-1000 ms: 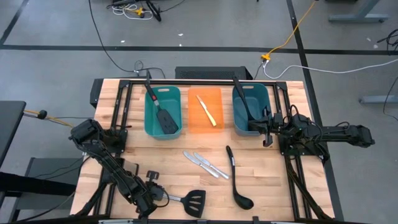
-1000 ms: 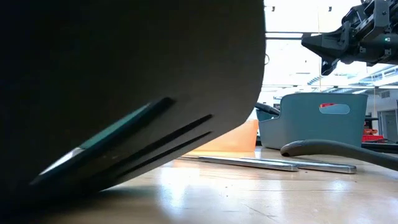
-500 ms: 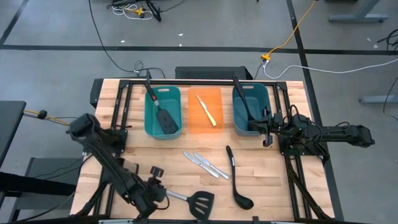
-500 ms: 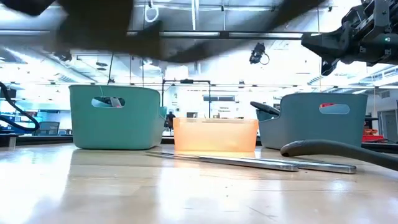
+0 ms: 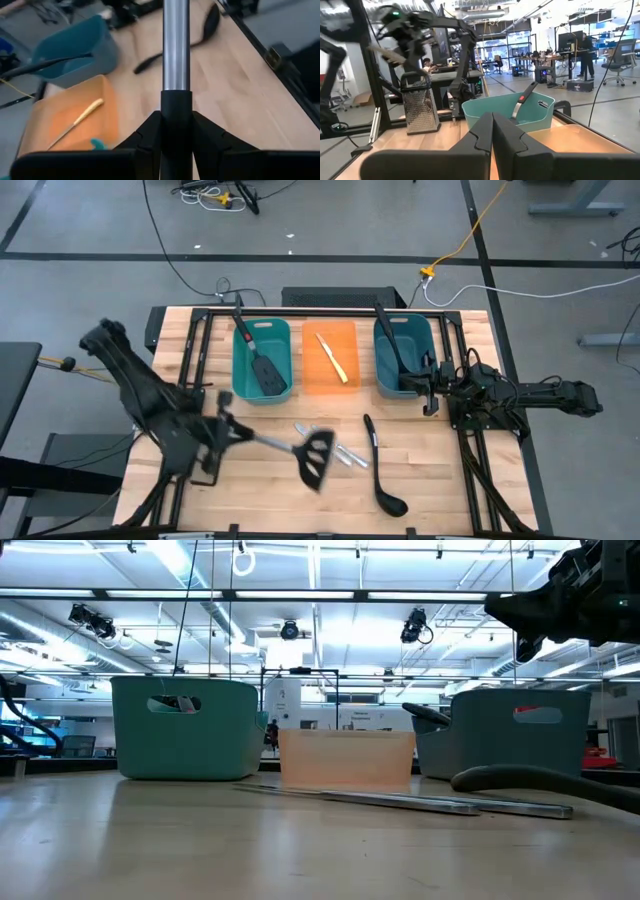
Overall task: Pick & Place Kitchen Items
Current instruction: Put the black spatula into the green bin
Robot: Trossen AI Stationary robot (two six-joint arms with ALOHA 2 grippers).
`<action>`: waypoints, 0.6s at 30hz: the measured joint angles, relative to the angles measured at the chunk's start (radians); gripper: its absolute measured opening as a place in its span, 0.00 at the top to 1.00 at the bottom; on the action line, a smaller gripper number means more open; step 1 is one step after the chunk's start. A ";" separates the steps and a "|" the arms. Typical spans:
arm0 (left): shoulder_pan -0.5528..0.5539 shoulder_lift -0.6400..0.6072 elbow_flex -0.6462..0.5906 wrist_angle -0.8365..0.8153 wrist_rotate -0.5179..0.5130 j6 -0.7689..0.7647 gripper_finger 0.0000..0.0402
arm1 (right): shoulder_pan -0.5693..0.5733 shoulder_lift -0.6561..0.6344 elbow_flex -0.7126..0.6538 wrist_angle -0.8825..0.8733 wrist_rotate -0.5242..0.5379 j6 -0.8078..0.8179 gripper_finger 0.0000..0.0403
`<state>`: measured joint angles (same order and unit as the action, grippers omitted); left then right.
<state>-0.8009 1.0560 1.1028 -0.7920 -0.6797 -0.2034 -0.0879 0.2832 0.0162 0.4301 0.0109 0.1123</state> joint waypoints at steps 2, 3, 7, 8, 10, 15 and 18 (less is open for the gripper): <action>0.000 -0.092 -0.084 0.053 -0.025 -0.021 0.80 | 0.000 0.000 0.000 0.000 0.000 0.000 0.97; 0.001 -0.134 -0.131 0.092 -0.036 -0.022 0.80 | 0.000 0.000 0.000 0.000 0.000 -0.003 0.97; 0.022 -0.298 -0.322 0.328 -0.065 0.054 0.80 | 0.000 0.000 0.000 0.002 0.005 -0.016 0.97; 0.033 -0.328 -0.367 0.402 -0.056 0.073 0.80 | 0.000 0.000 0.000 0.002 0.010 -0.016 0.97; 0.049 -0.386 -0.460 0.497 -0.034 0.102 0.80 | 0.000 0.000 0.000 0.002 0.023 -0.016 0.97; 0.083 -0.507 -0.658 0.639 -0.007 0.088 0.80 | 0.000 0.001 0.000 0.001 0.034 -0.016 0.97; 0.109 -0.530 -0.726 0.700 0.018 0.095 0.80 | 0.000 0.001 0.000 0.001 0.034 -0.016 0.97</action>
<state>-0.6917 0.5259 0.3767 -0.0924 -0.6619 -0.1086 -0.0879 0.2844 0.0162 0.4313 0.0452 0.0963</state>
